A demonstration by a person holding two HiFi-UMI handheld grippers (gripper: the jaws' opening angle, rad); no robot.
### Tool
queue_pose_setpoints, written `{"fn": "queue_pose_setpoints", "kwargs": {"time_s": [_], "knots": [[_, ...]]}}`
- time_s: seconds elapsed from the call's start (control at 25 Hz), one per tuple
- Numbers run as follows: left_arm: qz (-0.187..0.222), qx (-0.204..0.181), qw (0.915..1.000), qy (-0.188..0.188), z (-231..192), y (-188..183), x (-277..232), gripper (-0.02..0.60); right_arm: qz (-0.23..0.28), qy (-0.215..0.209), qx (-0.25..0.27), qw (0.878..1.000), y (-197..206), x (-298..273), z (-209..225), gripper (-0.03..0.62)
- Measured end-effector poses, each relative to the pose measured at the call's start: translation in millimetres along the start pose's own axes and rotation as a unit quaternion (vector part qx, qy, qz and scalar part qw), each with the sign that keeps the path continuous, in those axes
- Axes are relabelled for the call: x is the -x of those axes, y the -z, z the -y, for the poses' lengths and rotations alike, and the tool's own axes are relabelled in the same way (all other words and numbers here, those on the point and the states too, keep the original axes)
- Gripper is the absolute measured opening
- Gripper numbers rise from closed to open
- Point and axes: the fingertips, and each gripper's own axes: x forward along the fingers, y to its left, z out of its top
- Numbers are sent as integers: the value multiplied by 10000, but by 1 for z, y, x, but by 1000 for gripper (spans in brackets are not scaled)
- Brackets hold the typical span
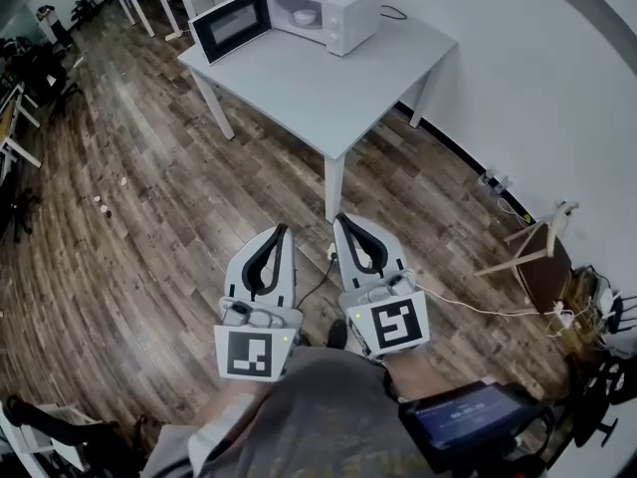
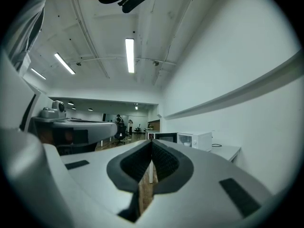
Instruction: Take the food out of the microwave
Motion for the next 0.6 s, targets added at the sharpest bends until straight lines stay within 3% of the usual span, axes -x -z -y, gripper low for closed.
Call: {"fn": "queue_pose_setpoints", "kwargs": {"time_s": [0.28,0.6], "knots": [[-96,-30,9998,-189,5,5,-4,6,-172,-150,-437,9988,16,-10,17,15],[-203,54,9991,-380,-16,16,-18,6,-286,-458,-257,9982,23,-39,8,27]]}}
